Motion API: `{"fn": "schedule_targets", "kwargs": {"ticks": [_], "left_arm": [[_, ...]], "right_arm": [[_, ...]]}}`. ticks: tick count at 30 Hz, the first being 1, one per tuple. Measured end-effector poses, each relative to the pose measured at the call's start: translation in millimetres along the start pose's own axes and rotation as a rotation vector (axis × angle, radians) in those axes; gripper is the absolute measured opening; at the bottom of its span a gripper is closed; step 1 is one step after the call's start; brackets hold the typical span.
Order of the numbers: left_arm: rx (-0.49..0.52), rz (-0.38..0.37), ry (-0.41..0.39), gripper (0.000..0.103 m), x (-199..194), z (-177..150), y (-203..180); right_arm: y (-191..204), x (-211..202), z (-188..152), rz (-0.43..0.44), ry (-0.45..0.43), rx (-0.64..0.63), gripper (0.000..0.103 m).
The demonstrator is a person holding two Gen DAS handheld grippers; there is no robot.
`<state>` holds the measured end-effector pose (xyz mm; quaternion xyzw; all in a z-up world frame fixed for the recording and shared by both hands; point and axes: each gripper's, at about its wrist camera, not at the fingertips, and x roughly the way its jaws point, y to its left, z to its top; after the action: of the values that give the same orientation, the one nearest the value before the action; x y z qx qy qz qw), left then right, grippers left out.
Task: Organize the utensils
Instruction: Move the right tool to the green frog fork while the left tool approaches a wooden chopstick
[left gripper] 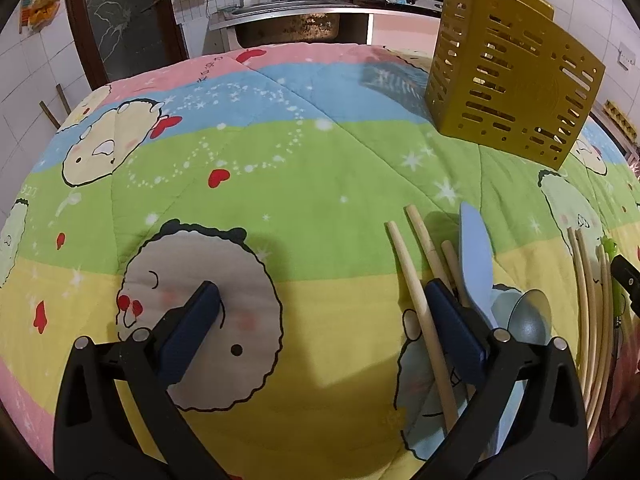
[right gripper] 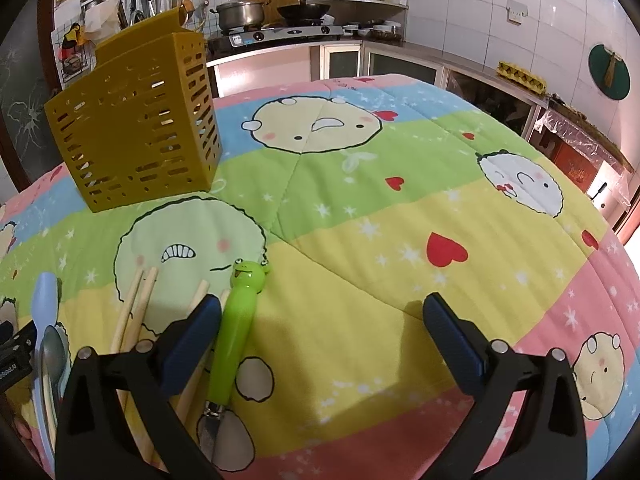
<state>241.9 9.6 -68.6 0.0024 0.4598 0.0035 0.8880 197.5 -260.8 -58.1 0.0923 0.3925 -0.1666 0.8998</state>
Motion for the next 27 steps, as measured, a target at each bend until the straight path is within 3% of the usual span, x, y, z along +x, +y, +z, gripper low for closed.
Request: {"fn": "schedule_targets", "kwargs": {"ticks": [6, 12, 14, 22, 27], "left_arm": [[0.003, 0.004, 0.000, 0.099, 0.2, 0.9, -1.0], [0.011, 0.008, 0.006, 0.098, 1.4, 6.1, -4.2], [0.019, 0.000, 0.001, 0.093, 1.0, 8.7, -6.7], [0.047, -0.038, 0.007, 0.054, -8.0, 8.5, -20.3], [-0.006, -0.048, 0.033, 0.045, -7.5, 12.5, -24.3]], "right_arm": [[5.2, 1.7, 0.3, -0.012, 0.022, -0.022, 0.097], [11.3, 4.8, -0.6, -0.011, 0.053, -0.047, 0.086], [12.9, 4.2, 0.3, -0.001, 0.057, -0.054, 0.080], [23.0, 2.0, 3.5, 0.035, 0.084, -0.062, 0.054], [27.1, 3.9, 4.3, 0.052, 0.084, -0.037, 0.041]]}}
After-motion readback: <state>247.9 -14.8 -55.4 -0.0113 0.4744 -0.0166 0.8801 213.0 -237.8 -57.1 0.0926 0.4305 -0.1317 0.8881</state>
